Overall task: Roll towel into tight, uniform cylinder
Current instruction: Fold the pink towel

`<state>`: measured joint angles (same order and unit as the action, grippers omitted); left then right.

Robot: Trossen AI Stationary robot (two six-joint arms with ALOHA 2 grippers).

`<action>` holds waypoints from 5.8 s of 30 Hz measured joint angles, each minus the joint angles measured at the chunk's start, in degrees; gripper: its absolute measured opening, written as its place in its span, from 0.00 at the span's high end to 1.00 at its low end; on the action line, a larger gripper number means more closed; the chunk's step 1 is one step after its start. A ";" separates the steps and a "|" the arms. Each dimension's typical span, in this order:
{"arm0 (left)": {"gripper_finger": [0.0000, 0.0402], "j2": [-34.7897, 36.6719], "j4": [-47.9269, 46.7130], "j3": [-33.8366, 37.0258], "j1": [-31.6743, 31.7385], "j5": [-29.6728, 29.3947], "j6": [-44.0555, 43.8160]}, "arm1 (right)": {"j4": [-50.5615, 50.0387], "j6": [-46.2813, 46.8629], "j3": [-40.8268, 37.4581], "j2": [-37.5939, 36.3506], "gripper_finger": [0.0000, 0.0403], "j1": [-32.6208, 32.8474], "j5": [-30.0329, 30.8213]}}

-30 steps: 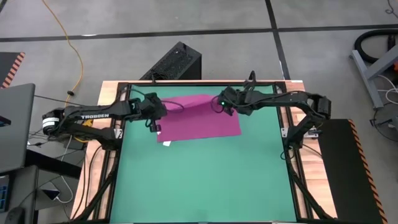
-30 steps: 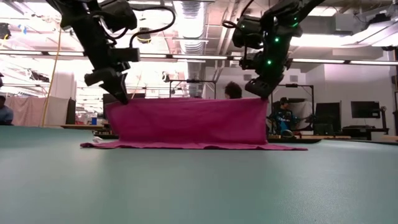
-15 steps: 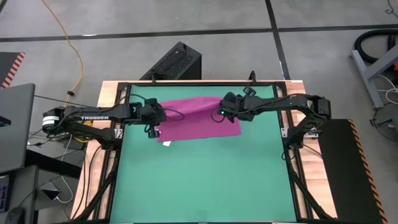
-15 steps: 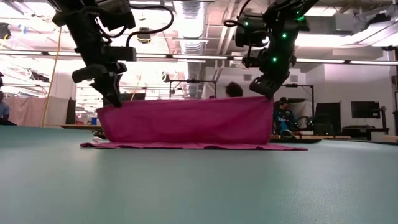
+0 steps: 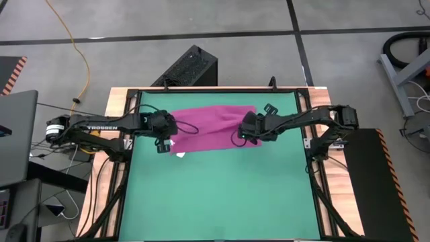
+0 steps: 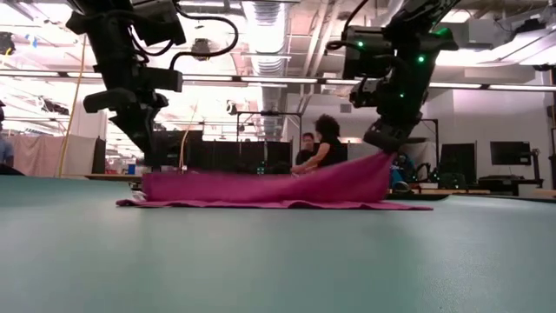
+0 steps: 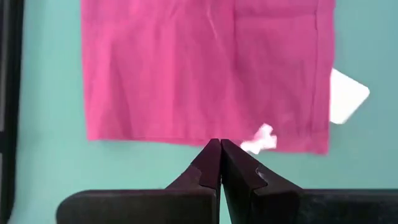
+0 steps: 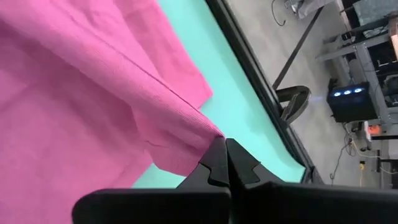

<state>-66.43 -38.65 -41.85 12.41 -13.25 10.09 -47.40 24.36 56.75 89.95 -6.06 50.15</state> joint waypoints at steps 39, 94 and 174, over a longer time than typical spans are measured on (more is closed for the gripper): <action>0.64 -5.71 20.55 14.47 -14.07 -6.86 3.40 | 2.03 0.68 -0.37 0.01 1.00 4.17 -4.39; 1.00 -7.18 20.38 13.39 -13.25 -11.48 -2.32 | 1.54 0.70 -0.39 0.04 1.00 5.37 -6.85; 1.00 -3.91 11.16 9.65 -11.01 -8.62 -3.09 | -4.06 2.20 4.61 0.04 0.99 9.87 -6.98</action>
<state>-70.35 -27.48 -32.19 1.40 -21.87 7.01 -51.46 26.56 61.36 90.00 3.81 43.17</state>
